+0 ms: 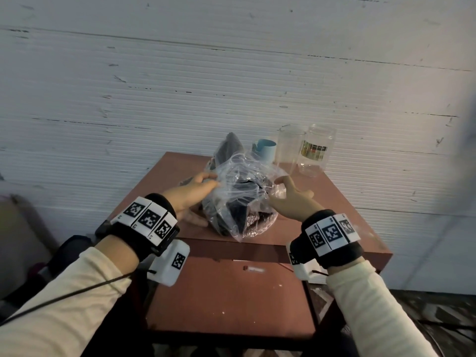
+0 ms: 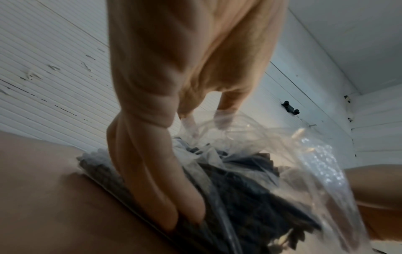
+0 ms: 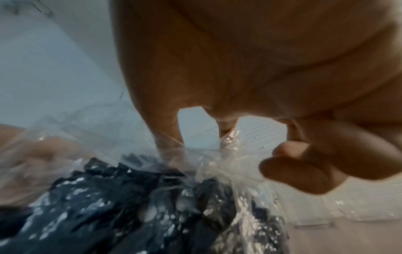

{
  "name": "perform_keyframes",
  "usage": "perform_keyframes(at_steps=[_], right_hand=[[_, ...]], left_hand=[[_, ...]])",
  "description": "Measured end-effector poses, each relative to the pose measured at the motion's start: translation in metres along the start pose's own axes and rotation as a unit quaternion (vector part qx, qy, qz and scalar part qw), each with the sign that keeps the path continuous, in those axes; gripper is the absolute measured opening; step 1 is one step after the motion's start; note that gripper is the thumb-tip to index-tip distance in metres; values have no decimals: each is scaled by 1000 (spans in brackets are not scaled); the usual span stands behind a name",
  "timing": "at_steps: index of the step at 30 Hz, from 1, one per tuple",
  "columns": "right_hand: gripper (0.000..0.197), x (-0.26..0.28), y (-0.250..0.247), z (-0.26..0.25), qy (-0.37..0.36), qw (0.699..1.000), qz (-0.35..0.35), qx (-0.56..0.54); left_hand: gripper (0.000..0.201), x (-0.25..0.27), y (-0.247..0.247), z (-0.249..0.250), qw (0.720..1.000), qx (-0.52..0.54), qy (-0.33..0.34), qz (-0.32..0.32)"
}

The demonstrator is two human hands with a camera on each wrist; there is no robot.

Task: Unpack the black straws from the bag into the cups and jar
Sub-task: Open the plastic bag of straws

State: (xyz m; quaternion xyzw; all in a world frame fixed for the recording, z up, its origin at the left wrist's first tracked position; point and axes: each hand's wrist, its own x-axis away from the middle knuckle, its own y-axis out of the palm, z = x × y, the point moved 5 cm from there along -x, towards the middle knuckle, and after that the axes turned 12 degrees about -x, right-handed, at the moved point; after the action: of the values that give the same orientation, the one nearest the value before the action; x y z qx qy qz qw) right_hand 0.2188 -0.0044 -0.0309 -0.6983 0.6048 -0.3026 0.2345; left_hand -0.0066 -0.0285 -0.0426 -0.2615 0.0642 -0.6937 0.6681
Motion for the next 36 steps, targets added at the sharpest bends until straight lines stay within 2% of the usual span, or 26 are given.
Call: perform_keyframes(at_steps=[5,11,18,22,25,28,30,32,34,36], right_hand=[[77,-2,21,2,-29,994,-57,-90],[98,-1,25,-8,-77,974,-83,-197],[80,4,15,-13,-172,929,-86,-317],[85,3,1,-29,-220,895,-98,-376],[87,-1,-21,-49,-284,861,-67,-417],[81,-8,-41,-66,-334,840,-5,-428],[75,-13,-46,-74,-351,834,29,-424],[68,-18,-45,-78,-338,833,44,-437],[63,-24,-37,-79,-315,836,40,-448],[62,-34,-27,-79,-286,853,34,-435]], left_hand=[[47,-1,6,0,999,44,-14,-19],[41,-2,11,1,994,110,0,-23],[58,-6,3,13,986,156,47,33],[66,-5,-6,32,974,209,78,46],[65,-1,-15,49,963,245,107,36],[66,0,-24,60,947,292,130,24],[69,-1,-26,62,937,321,136,16],[74,-3,-29,60,934,331,134,22],[76,-7,-30,56,940,313,129,45],[76,-11,-33,49,949,281,123,75]])
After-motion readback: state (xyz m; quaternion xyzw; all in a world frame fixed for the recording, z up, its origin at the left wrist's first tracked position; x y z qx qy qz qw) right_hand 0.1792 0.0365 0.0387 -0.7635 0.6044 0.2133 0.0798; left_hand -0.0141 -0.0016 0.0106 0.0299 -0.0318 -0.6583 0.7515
